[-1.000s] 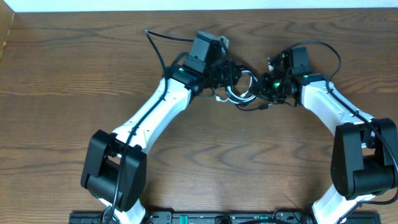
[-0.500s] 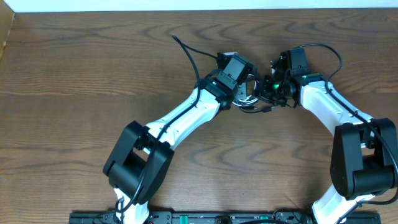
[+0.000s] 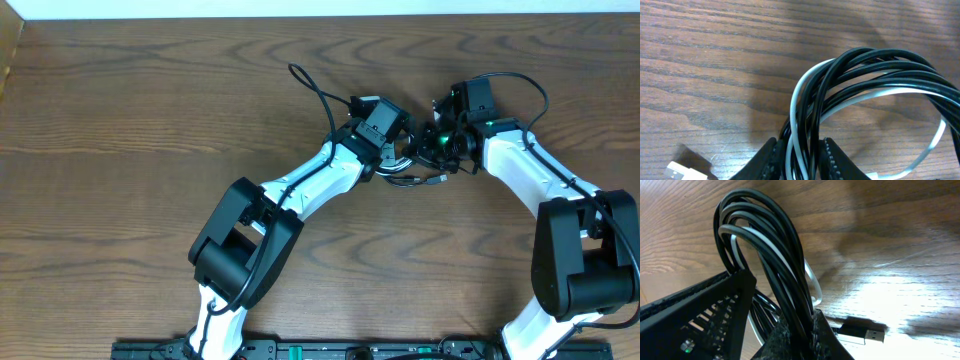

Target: Untangle cables

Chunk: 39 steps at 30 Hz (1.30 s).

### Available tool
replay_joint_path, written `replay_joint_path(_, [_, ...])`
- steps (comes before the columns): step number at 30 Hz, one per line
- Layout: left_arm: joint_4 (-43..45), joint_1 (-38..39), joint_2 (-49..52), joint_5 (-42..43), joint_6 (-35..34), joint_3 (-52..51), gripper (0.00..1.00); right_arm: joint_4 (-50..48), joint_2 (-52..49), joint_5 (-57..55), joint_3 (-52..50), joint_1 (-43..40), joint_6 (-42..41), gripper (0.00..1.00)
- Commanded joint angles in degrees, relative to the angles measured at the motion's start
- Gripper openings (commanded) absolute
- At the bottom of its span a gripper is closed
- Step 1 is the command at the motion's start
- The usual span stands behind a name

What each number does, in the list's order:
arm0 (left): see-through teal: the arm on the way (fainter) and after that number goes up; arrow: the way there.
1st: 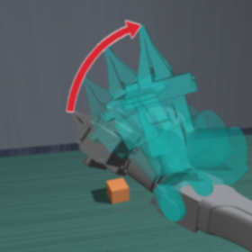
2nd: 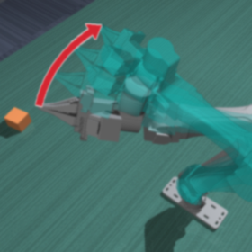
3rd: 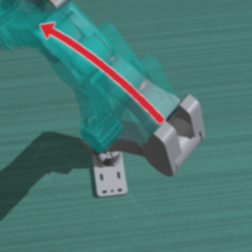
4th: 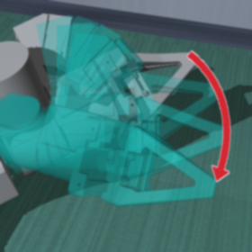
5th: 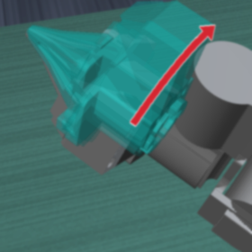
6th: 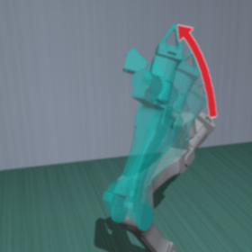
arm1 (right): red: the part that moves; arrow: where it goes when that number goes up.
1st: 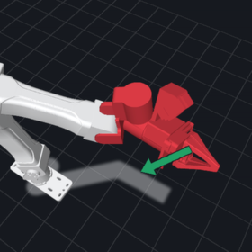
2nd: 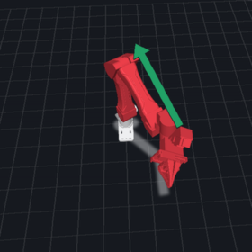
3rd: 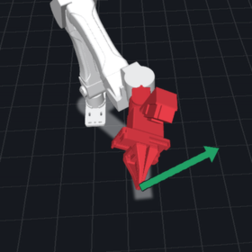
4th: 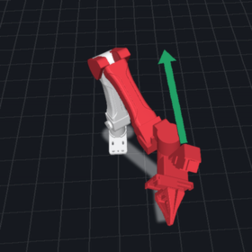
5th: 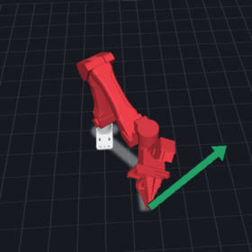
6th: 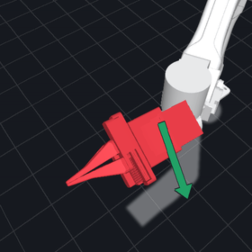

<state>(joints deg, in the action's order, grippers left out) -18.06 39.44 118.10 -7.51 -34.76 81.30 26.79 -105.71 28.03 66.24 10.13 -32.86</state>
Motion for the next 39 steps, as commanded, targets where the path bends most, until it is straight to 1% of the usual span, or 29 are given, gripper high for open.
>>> replay_joint_path(1, [0.44, 0.17, 1.36, -0.52, -0.48, 0.57, 0.25, -0.13, 0.26, 4.24, 0.09, 0.31, 0.79, 0.01])
replay_joint_path(7, [0.28, 0.17, 3.41, -0.52, -0.48, 0.57, 0.25, -0.13, 0.26, 4.48, 0.09, 0.31, 1.70, 0.01])
replay_joint_path(8, [0.39, 0.17, 3.43, -0.55, -0.46, 0.57, 0.21, 0.09, 0.26, 3.67, 0.09, 0.31, 1.86, 0.01])
replay_joint_path(9, [0.66, 0.17, 3.39, -0.55, -0.48, 0.57, 0.08, 0.87, 0.26, 0.90, 0.09, 0.31, 1.84, 0.01])
replay_joint_path(12, [0.79, -0.55, 1.36, -0.39, -0.46, 0.85, 0.07, 3.04, 0.26, -5.62, 0.07, 0.31, 1.86, 0.01])
replay_joint_path(13, [0.70, -1.16, -0.63, 1.25, -0.44, 0.85, 0.07, 3.15, 0.26, -7.02, -0.02, 0.31, 1.86, 0.01])
replay_joint_path(15, [0.81, -3.52, -5.60, 9.09, -0.46, 0.85, 0.07, 2.73, 0.02, -8.90, -0.04, 0.31, 1.86, 0.03])
replay_joint_path(16, [1.53, -6.21, -9.03, 19.47, -0.35, 0.85, 0.07, 2.10, -0.48, -9.07, -0.04, 0.31, 1.88, 0.03])
replay_joint_path(17, [2.49, -8.17, -10.51, 26.38, 0.50, 0.85, 0.08, 1.62, -0.87, -9.03, -0.04, 0.31, 2.40, 0.03])
replay_joint_path(20, [5.33, -13.51, -11.54, 43.78, 1.79, 0.85, 0.07, 0.68, -1.55, -8.79, -0.07, 0.37, 3.85, 0.03])
replay_joint_path(22, [6.49, -16.70, -11.43, 52.63, 1.95, 0.83, 0.07, -0.31, -1.86, -6.34, -0.09, 0.44, 6.08, 0.03])
replay_joint_path(23, [8.17, -19.12, -11.43, 59.63, 2.40, 0.83, 0.07, -1.25, -2.32, -4.28, -0.09, 0.48, 6.36, 0.03])
replay_joint_path(24, [9.88, -20.44, -11.43, 63.98, 3.52, 0.83, 0.07, -1.79, -2.71, -3.21, -0.09, 0.48, 6.36, 0.03])
replay_joint_path(26, [11.61, -22.45, -11.43, 67.95, 4.55, 0.83, 0.07, -2.23, -3.28, -2.36, -0.09, 0.48, 6.34, 0.03])
replay_joint_path(28, [11.78, -25.40, -11.43, 68.50, 4.61, 0.83, 0.08, -1.62, -3.74, -2.43, -0.09, 0.26, 6.43, 0.03])
replay_joint_path(30, [11.67, -28.87, -11.43, 68.15, 7.17, 0.83, 0.07, -0.92, -3.91, -2.36, -0.09, -0.11, 9.51, 0.01])
replay_joint_path(31, [10.99, -30.27, -11.43, 66.79, 7.39, 0.83, 0.07, -0.81, -3.91, -0.96, -0.09, -0.31, 11.50, 0.01])
replay_joint_path(33, [7.39, -32.79, -11.43, 61.24, 8.59, 0.79, 0.08, -0.83, -3.91, 10.38, 0.26, -1.20, 21.24, 0.01])
replay_joint_path(34, [5.51, -33.00, -11.43, 59.28, 9.27, 0.76, 0.07, -0.50, -3.87, 13.86, 0.48, -1.86, 23.91, 0.01])
replay_joint_path(36, [-0.63, -32.30, -11.43, 53.72, 11.80, 0.68, 0.07, -0.17, -3.39, 17.33, 0.57, -3.30, 25.29, 0.01])
replay_joint_path(37, [-4.02, -31.19, -11.43, 50.80, 13.79, 0.68, 0.07, -0.26, -2.73, 22.47, 0.59, -4.46, 26.60, 0.01])
replay_joint_path(38, [-5.88, -30.25, -11.43, 48.65, 14.88, 0.68, 0.07, -0.28, -2.45, 24.61, 0.59, -4.79, 27.10, 0.01])
replay_joint_path(39, [-7.56, -29.07, -11.41, 45.62, 14.86, 0.68, 0.08, -0.57, -1.64, 29.51, 0.63, -5.27, 27.23, 0.01])
